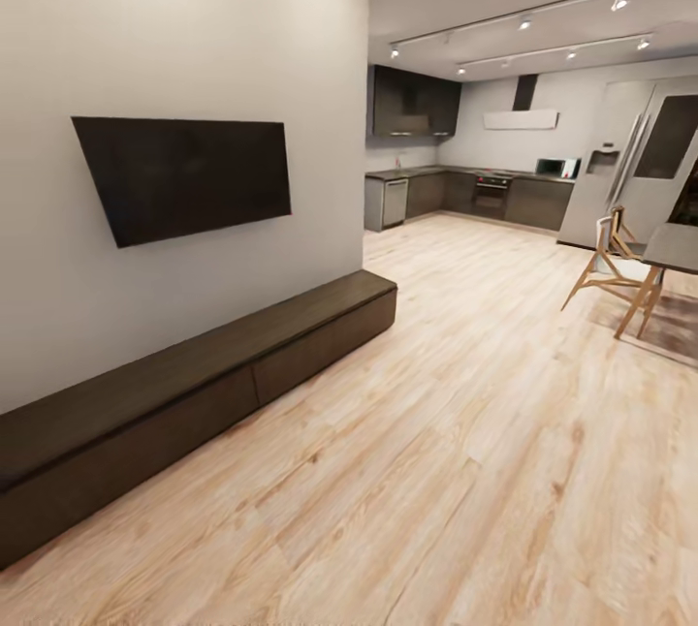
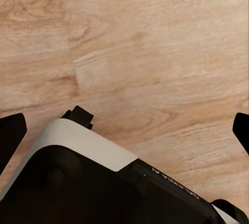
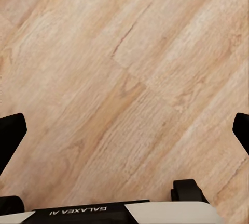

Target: Place each of the two pumpkins and all three candles from the living room inside a cabinet in the living room (use any cabinet), then make sure every cabinet is closed, and position the cauldron so it is next to a table in the living room.

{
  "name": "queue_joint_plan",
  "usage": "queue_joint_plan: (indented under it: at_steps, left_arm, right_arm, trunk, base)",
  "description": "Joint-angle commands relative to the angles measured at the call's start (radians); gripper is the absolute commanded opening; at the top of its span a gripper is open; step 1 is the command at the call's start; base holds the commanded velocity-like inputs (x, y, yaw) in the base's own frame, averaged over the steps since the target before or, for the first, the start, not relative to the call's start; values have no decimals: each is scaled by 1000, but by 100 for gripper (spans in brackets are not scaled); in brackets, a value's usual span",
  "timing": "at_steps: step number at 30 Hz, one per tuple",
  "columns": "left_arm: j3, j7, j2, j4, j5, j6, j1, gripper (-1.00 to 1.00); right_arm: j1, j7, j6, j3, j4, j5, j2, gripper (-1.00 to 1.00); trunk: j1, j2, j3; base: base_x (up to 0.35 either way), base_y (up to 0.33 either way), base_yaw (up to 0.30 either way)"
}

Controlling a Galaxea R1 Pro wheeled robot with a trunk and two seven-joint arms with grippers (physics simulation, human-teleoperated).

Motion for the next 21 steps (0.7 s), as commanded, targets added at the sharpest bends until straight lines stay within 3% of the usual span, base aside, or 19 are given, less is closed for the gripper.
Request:
queue_joint_plan:
  at_steps: [1,9,21]
  left_arm:
    - [-8,5,0,0,5,-3,0,100]
    - [-8,5,1,0,5,-3,0,100]
    - [-8,5,3,0,5,-3,0,100]
  right_arm:
    - [-1,-1,-6,9,4,-6,1,100]
    - [-2,-1,-6,8,4,-9,1,100]
    - [-1,-1,-7,8,4,-10,1,100]
  trunk:
    - [0,-1,-2]
    - [0,-1,-12]
    - [0,-1,-18]
  base:
    - [98,0,166]
    - [242,-3,167]
    - [253,-99,145]
